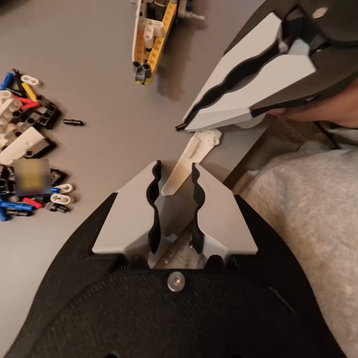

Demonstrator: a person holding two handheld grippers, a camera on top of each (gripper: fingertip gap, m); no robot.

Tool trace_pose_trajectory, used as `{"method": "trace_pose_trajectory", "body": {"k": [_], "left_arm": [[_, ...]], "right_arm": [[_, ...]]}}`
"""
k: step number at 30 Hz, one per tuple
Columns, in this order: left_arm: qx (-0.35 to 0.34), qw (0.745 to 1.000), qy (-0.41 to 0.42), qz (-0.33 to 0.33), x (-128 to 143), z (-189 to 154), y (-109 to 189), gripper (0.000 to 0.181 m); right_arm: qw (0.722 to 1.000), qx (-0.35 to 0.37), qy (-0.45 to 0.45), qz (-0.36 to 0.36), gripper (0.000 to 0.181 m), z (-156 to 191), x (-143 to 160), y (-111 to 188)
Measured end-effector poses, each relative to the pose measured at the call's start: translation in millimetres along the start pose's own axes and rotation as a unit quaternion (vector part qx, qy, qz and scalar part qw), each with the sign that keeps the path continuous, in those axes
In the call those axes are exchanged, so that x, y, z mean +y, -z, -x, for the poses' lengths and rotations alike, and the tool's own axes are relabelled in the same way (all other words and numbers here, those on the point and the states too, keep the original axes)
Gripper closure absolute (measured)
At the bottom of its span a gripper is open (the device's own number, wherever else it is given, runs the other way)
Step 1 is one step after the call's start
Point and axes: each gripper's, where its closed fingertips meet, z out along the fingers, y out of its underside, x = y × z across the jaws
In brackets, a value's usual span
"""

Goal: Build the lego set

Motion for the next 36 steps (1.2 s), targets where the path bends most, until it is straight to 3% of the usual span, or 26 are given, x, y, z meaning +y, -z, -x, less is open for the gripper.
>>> {"method": "trace_pose_trajectory", "body": {"k": [9,17,20,24,29,34,36], "left_arm": [[-0.103,0.994,0.03,-0.038,-10.0,52.5,1.4,0.151],[0.045,0.995,0.086,-0.016,0.3,-12.5,13.5,0.14],[0.039,0.996,0.082,-0.015,2.3,-17.1,6.8,0.132],[0.008,0.998,0.059,-0.013,-1.1,-4.7,5.9,0.13],[-0.061,0.997,0.042,0.007,2.7,41.1,15.4,0.15],[-0.021,0.991,0.126,-0.029,-6.6,52.9,23.4,0.142],[-0.042,0.991,0.122,-0.026,-9.0,56.4,16.5,0.132]], "right_arm": [[0.994,-0.1,-0.033,-0.012,0.179,29.3,3.6,5.7],[0.999,-0.047,-0.022,-0.015,0.179,9.9,5.2,9.8],[0.998,-0.052,-0.031,-0.023,0.179,9.0,4.1,10.4],[0.998,-0.046,-0.018,-0.029,0.179,9.8,1.7,12.5],[0.999,-0.04,-0.013,-0.034,0.179,6.9,0.8,15.2],[0.998,-0.033,-0.008,-0.044,0.179,3.7,-2.3,18.9],[0.998,-0.035,-0.01,-0.046,0.179,3.2,-2.8,17.8]]}}
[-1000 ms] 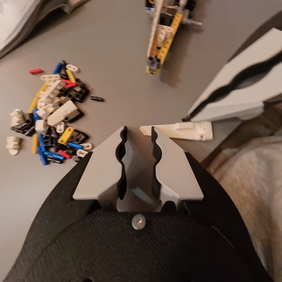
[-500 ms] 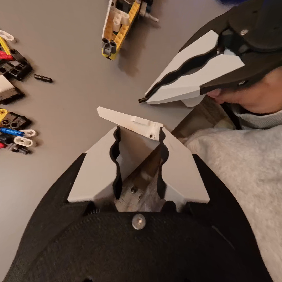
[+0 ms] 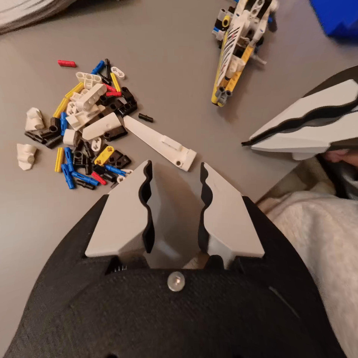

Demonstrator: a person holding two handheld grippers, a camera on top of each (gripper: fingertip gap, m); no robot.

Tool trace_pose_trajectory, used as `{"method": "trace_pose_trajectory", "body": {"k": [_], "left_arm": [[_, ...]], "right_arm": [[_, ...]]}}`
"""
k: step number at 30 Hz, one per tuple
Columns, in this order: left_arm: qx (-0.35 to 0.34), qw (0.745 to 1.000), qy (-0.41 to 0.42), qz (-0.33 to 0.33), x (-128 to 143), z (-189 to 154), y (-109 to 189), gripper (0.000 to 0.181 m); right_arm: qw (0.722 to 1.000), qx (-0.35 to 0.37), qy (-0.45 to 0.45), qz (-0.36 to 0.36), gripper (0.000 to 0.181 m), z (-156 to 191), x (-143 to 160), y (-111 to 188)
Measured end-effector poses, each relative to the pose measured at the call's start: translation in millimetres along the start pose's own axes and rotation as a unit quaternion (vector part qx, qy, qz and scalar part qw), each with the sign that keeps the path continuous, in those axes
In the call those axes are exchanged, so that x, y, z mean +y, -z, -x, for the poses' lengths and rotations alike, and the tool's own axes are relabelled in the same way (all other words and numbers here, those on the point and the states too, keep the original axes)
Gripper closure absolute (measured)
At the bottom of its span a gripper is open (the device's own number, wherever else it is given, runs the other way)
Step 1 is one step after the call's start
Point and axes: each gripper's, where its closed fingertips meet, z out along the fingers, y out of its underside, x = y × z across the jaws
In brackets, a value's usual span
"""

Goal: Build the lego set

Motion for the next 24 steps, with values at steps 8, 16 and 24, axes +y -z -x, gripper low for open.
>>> {"method": "trace_pose_trajectory", "body": {"k": [8,16,24], "left_arm": [[-0.052,0.994,-0.094,0.025,0.7,-8.9,-22.8,0.138],[0.039,0.989,-0.143,0.024,12.7,-32.4,-15.3,0.156],[0.139,0.984,-0.109,0.026,23.7,-54.7,-7.9,0.159]], "right_arm": [[1.0,0.003,0.007,-0.003,0.179,-1.6,-0.8,0.7],[1.0,-0.008,-0.002,-0.008,0.179,-0.9,-1.7,1.1],[1.0,-0.024,0.001,-0.002,0.179,7.4,-3.8,-6.2]]}}
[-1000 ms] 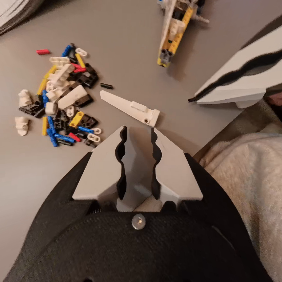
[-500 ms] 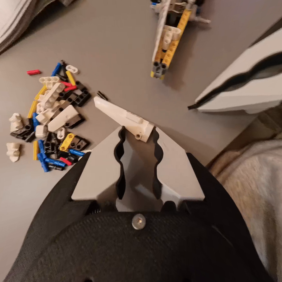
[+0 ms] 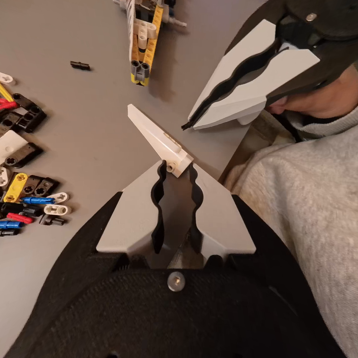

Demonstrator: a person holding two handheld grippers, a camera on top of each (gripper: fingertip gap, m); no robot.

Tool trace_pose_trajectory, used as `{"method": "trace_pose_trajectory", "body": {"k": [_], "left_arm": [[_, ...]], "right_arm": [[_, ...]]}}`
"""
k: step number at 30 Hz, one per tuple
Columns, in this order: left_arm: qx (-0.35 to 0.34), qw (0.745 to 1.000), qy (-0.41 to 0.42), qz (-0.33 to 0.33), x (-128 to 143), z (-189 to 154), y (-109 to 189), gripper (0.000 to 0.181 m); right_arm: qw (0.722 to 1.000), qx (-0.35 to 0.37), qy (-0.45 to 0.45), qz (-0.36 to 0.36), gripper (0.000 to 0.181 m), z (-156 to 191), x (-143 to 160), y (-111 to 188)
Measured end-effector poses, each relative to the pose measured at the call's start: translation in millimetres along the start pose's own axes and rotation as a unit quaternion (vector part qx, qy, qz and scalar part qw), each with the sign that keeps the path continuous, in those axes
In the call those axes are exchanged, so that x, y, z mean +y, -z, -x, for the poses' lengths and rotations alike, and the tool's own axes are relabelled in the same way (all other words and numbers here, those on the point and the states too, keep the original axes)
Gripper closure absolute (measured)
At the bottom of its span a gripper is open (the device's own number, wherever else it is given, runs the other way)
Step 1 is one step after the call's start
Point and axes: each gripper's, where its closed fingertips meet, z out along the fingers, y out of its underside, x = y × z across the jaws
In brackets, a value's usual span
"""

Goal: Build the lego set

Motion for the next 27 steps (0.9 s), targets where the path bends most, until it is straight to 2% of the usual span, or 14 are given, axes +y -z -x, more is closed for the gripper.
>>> {"method": "trace_pose_trajectory", "body": {"k": [11,18,23,27], "left_arm": [[0.019,0.998,-0.06,0.0,1.8,-9.9,-3.5,0.159],[-0.006,0.982,-0.189,-0.009,2.7,-13.1,-8.0,0.161],[0.009,0.981,-0.193,-0.01,1.5,-16.0,-9.0,0.161],[0.007,0.979,-0.202,-0.021,-1.6,-18.5,-8.0,0.153]], "right_arm": [[1.0,-0.002,0.012,0.028,0.179,2.4,2.3,-7.5],[0.995,0.002,0.055,0.079,0.179,-1.1,8.0,-6.9],[0.984,-0.003,0.118,0.133,0.179,-2.4,13.8,-4.3],[0.98,-0.022,0.122,0.152,0.179,-0.3,16.5,-6.3]]}}
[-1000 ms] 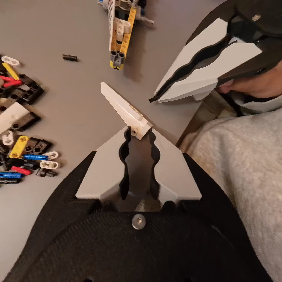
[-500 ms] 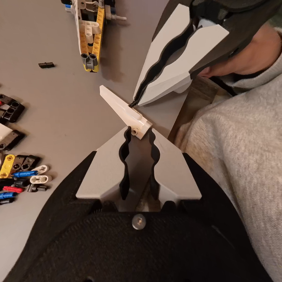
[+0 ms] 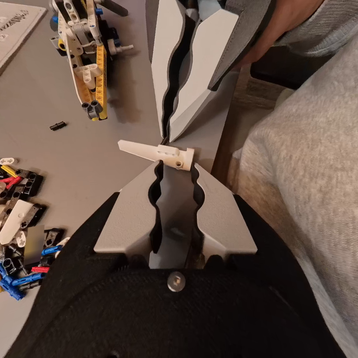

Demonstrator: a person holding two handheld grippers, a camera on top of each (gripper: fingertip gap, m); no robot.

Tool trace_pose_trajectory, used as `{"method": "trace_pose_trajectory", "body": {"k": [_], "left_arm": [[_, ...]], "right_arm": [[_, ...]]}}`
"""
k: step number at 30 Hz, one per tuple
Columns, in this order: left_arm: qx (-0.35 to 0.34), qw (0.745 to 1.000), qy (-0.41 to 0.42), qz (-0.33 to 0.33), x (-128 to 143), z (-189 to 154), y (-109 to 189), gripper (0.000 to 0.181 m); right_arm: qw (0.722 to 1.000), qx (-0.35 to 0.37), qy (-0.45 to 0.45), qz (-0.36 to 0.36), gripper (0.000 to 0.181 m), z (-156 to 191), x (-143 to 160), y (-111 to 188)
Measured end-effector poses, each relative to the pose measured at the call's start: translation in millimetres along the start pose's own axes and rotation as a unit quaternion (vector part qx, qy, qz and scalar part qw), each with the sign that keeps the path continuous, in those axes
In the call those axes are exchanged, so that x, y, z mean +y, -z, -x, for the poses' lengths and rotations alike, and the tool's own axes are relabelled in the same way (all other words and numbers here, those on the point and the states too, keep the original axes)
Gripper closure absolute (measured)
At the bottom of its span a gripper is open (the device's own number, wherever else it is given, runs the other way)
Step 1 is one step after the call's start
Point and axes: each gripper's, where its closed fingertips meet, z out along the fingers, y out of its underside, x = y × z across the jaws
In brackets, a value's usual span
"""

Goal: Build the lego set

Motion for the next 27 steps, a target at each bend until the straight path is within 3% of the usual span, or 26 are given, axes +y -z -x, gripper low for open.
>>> {"method": "trace_pose_trajectory", "body": {"k": [7,10,14,23,27], "left_arm": [[-0.016,1.0,0.015,0.007,-1.9,3.9,-5.5,0.142],[-0.033,0.996,0.079,0.023,0.1,13.4,-7.0,0.141],[-0.006,0.987,0.159,0.001,-6.1,13.9,-0.4,0.139],[-0.06,0.994,0.083,0.025,0.4,20.3,-4.9,0.149],[-0.055,0.995,0.076,0.025,-0.1,19.1,-8.1,0.155]], "right_arm": [[1.0,-0.019,-0.017,-0.002,0.179,2.5,0.4,-2.9],[0.999,-0.022,-0.029,-0.006,0.179,2.5,-0.2,-3.7],[0.999,-0.021,-0.035,-0.014,0.179,1.9,-0.6,-4.4],[0.999,-0.017,-0.034,-0.022,0.179,-4.3,-3.3,-5.0],[0.999,-0.019,-0.033,-0.028,0.179,-5.9,-6.2,-5.2]]}}
